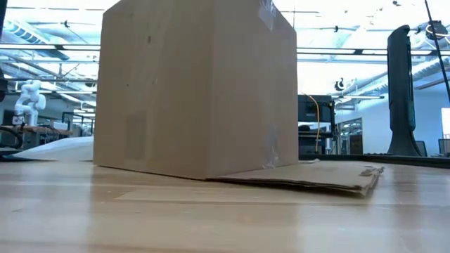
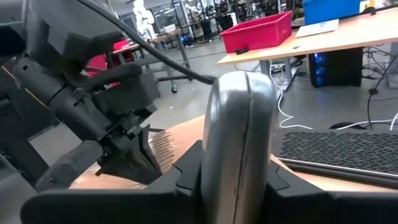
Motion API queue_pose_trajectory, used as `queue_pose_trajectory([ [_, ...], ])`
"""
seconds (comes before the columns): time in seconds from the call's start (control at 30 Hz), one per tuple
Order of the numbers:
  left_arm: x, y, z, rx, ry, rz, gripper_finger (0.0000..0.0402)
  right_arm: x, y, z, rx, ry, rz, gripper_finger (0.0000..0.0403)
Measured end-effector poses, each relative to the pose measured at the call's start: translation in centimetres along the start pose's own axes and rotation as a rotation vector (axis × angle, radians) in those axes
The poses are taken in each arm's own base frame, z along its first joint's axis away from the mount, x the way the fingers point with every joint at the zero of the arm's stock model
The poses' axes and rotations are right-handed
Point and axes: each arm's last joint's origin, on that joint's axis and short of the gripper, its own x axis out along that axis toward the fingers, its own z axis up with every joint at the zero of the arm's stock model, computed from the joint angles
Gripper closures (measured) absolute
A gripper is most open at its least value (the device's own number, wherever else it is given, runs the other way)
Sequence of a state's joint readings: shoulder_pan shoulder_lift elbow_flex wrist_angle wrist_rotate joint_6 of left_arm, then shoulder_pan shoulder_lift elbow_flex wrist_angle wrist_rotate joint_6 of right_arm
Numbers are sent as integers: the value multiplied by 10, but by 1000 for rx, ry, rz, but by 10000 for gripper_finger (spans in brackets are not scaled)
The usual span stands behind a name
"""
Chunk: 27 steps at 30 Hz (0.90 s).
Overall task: Unpack boxes
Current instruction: Break down box until it is fully flat
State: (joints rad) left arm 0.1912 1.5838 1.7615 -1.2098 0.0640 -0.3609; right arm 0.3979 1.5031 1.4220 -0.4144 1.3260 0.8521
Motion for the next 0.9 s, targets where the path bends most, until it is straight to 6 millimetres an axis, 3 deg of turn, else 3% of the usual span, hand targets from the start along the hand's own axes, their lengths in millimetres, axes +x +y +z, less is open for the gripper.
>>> queue_pose_trajectory([
  [0.2, -7, -4, -4, 7, 25, -89, 392, 1, -2, -1, -27, 2, -9, 337],
  [0.4, -45, -17, -17, 29, 7, -294, 392, 4, -4, -1, -47, 1, -23, 337],
  [0.47, -59, -14, -25, 15, -7, -217, 392, 4, -5, 0, -50, 1, -26, 337],
  [0.63, -88, 17, -51, -71, 2, 219, 392, 5, -7, 1, -56, 16, -18, 337],
  [0.77, -87, 27, -55, -107, 26, 223, 392, 8, -7, 2, -55, 16, -27, 337],
  [0.9, -63, 34, -64, -126, 154, 205, 392, 14, -9, 3, -50, 16, -39, 337],
])
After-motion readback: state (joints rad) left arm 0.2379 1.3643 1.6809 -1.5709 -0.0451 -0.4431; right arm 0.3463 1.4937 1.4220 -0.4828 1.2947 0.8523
